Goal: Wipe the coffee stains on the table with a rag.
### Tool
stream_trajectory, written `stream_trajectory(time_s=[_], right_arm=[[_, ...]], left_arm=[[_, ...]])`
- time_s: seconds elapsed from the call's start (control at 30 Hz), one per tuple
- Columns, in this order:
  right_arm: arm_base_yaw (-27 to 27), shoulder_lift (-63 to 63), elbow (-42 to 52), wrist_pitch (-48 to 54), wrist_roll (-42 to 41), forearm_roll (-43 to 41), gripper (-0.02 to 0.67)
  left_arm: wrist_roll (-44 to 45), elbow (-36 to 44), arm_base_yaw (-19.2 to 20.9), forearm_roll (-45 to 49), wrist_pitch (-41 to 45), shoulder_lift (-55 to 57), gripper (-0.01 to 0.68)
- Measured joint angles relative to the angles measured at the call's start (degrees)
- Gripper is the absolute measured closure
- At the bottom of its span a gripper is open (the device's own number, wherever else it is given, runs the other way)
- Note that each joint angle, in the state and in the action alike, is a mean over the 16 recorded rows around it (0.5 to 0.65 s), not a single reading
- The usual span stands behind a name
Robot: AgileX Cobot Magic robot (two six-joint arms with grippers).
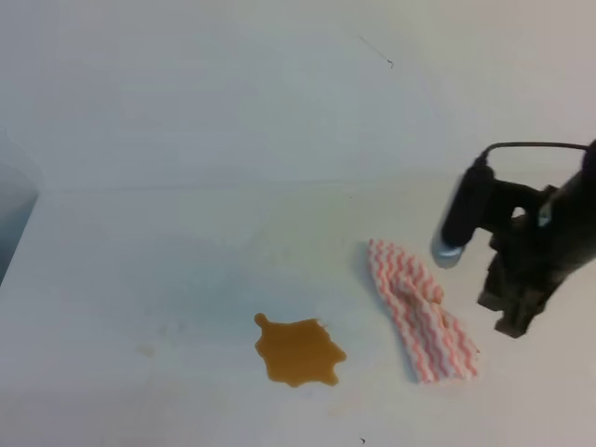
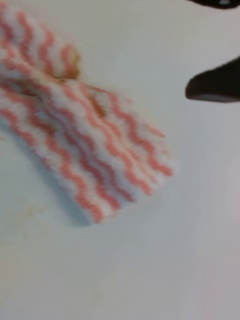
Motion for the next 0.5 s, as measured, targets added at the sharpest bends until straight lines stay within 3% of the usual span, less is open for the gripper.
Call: stream_trajectory(time_s=[0.23,0.5], right_arm=[[5.4,9.7,-6.2,-1.2,1.0,-2.8,0.330],[6.6,19.7,-12.3,0.7,4.1,0.3,0.331]], left_arm=[[0.0,0.0,0.0,0.0,0.0,0.0,0.672],[0.0,0.0,0.0,0.0,0.0,0.0,0.672]])
